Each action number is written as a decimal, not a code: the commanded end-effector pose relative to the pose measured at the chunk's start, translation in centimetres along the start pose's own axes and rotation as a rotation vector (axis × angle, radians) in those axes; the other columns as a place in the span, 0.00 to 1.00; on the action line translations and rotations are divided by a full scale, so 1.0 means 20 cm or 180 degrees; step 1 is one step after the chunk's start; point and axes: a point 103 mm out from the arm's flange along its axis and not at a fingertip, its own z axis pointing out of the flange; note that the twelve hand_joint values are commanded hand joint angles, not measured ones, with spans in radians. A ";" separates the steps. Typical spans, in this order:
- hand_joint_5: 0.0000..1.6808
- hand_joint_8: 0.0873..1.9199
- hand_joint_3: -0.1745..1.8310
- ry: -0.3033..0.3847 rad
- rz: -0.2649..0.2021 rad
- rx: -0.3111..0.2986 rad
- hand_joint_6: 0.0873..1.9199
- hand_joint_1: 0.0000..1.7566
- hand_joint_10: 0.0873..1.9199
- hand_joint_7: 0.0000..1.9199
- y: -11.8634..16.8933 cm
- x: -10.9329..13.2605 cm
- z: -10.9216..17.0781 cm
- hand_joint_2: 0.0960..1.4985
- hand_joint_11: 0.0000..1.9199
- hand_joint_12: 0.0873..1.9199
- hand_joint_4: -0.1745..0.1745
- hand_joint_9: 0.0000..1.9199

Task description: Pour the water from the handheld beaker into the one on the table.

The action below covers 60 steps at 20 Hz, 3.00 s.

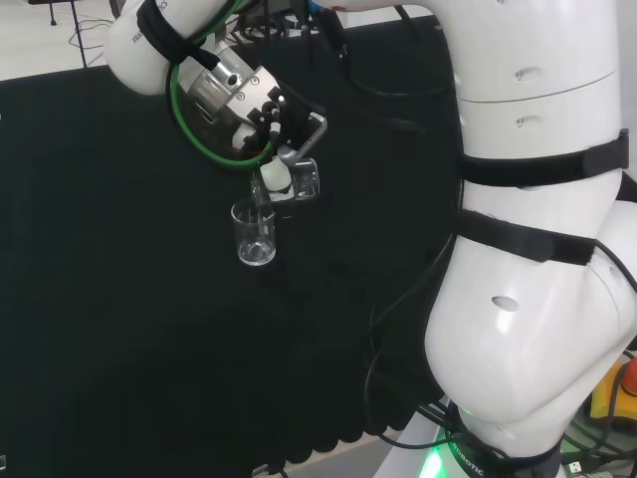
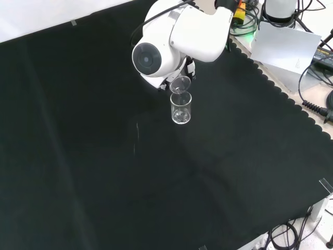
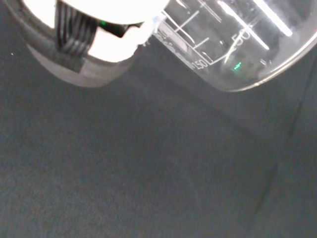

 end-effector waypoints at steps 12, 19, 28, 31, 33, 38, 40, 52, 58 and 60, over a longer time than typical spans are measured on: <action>0.91 0.00 0.00 -0.0078 0.0048 0.0097 0.00 0.75 0.00 0.82 -0.02 0.03 -0.02 0.65 0.78 0.30 0.00 0.91; 0.91 0.00 0.00 -0.0074 0.0140 0.0217 0.00 0.75 0.00 0.82 -0.05 0.10 -0.06 0.65 0.78 0.30 0.00 0.91; 0.91 0.00 0.00 -0.0064 0.0092 0.0267 0.00 0.75 0.00 0.82 -0.03 0.01 -0.01 0.65 0.78 0.30 0.00 0.91; 0.91 0.00 0.00 -0.0091 0.0093 0.0281 0.00 0.75 0.00 0.82 -0.04 0.02 -0.02 0.65 0.78 0.29 0.00 0.91; 0.91 0.00 0.00 -0.0100 0.0099 0.0293 0.00 0.75 0.00 0.82 -0.04 0.01 -0.02 0.65 0.78 0.29 0.00 0.91; 0.91 0.00 0.00 -0.0116 0.0099 0.0320 0.00 0.75 0.00 0.82 -0.04 0.01 -0.02 0.65 0.78 0.29 0.00 0.91; 0.91 0.00 0.00 -0.0116 0.0100 0.0330 0.00 0.75 0.00 0.82 -0.05 0.01 -0.02 0.65 0.78 0.29 0.00 0.91; 0.91 0.00 0.00 -0.0210 0.0126 0.0337 0.00 0.75 0.00 0.82 -0.06 0.07 -0.07 0.65 0.78 0.29 0.00 0.91; 0.91 0.00 0.00 -0.0118 0.0090 0.0321 0.00 0.75 0.00 0.82 -0.07 0.07 -0.08 0.65 0.78 0.29 0.00 0.91; 0.91 0.00 0.00 -0.0063 0.0070 0.0311 0.00 0.75 0.00 0.82 -0.07 0.03 -0.05 0.65 0.78 0.29 0.00 0.91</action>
